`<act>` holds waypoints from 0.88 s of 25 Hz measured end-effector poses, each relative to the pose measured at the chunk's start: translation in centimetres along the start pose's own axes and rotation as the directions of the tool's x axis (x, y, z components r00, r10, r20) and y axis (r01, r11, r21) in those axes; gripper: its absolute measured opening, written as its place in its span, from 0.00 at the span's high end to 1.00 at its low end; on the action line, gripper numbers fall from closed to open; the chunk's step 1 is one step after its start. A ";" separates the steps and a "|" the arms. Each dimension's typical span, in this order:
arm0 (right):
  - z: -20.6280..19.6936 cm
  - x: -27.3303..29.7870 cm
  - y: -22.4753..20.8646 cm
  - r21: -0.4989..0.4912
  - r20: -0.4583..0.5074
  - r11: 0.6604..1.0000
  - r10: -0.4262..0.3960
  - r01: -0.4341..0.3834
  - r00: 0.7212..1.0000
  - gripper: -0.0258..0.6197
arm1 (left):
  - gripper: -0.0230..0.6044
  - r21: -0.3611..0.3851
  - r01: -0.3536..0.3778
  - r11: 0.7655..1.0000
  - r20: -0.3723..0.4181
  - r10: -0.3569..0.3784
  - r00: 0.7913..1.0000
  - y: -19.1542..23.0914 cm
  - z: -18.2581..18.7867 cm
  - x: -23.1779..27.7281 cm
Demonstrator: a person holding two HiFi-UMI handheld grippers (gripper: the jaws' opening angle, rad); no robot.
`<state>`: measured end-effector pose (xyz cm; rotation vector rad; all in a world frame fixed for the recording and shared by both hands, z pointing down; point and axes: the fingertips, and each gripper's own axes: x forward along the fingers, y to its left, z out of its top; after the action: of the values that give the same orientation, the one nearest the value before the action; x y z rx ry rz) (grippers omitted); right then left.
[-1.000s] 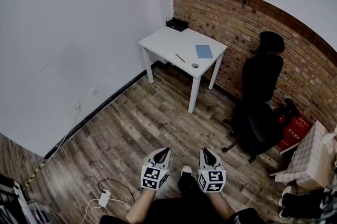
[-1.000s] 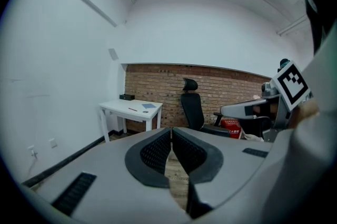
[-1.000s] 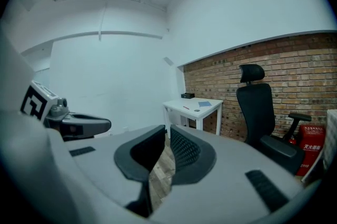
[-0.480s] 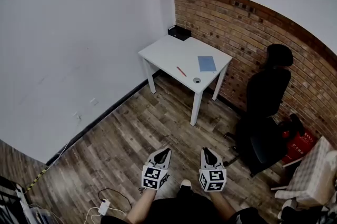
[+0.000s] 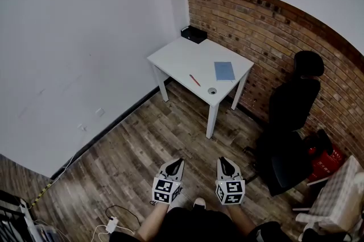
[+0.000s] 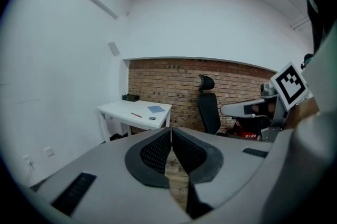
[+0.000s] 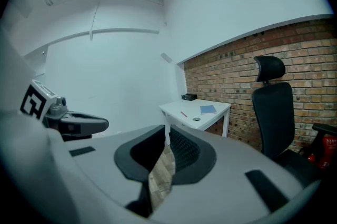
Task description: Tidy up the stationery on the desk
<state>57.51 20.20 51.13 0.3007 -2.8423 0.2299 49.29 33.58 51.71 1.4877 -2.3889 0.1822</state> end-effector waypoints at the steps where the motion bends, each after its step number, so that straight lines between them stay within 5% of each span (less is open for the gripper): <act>1: 0.0 0.3 -0.2 0.001 -0.002 1.000 0.002 -0.002 1.000 0.92 | 0.93 -0.001 -0.003 1.000 -0.002 0.003 1.000 0.2 0.0 0.3; 22: 1.4 8.0 -3.4 -0.014 -0.028 1.000 -0.003 0.003 1.000 0.92 | 0.93 -0.029 0.028 0.999 -0.002 -0.028 1.000 4.0 1.7 9.4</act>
<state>50.36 15.15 52.52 0.2967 -2.8147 0.2120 41.56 26.93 53.51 1.5059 -2.3572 0.1427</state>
